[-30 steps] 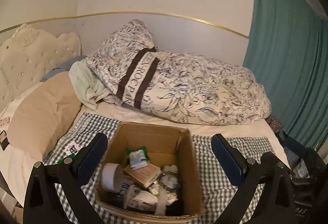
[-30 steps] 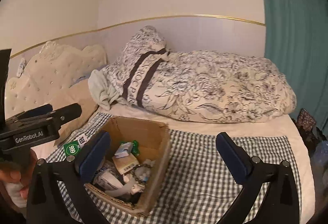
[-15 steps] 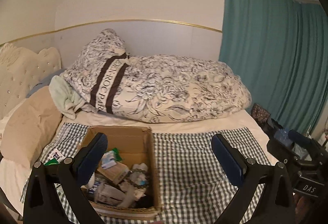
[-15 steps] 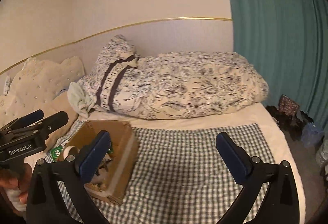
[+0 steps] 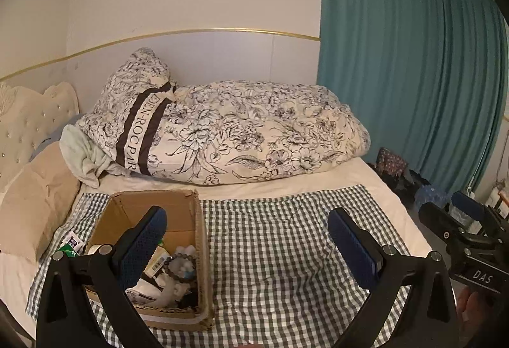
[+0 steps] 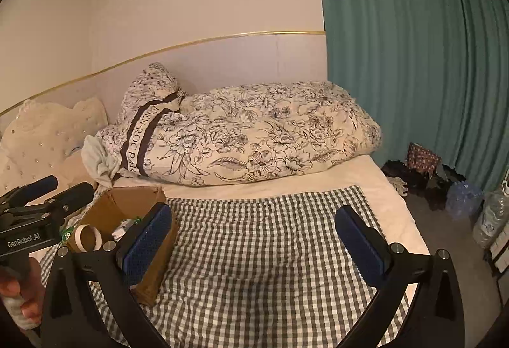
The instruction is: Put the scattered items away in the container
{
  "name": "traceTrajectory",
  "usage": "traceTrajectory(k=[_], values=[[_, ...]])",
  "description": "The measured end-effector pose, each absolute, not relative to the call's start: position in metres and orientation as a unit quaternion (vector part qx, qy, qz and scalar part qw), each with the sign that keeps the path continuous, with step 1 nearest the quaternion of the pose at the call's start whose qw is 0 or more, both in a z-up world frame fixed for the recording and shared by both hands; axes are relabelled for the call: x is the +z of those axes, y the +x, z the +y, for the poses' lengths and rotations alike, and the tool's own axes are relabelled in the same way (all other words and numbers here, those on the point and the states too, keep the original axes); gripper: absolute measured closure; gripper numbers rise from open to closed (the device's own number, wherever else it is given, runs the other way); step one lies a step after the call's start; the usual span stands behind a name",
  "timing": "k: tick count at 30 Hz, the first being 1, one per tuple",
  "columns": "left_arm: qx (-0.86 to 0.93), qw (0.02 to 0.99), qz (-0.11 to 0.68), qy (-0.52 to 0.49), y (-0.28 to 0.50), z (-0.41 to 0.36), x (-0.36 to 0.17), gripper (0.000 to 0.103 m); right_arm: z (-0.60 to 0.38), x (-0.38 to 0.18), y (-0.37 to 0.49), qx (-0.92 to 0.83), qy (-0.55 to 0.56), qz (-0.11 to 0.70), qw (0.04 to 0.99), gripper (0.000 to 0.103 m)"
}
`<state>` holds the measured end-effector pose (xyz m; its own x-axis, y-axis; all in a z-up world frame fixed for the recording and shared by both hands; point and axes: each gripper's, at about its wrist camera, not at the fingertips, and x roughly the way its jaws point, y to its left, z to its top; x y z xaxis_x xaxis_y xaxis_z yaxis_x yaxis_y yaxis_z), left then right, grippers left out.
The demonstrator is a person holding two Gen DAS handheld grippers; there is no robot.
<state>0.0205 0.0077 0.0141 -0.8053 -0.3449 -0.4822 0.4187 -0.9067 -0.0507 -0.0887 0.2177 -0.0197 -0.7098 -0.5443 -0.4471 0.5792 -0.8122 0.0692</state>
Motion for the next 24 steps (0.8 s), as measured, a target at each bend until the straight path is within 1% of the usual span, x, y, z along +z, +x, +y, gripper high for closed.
traceTrajectory(k=[24], values=[[-0.943, 0.183, 0.072, 0.267, -0.003, 0.031, -0.015, 0.0, 0.236, -0.055, -0.111, -0.919, 0.267, 0.046, 0.287, 0.0]])
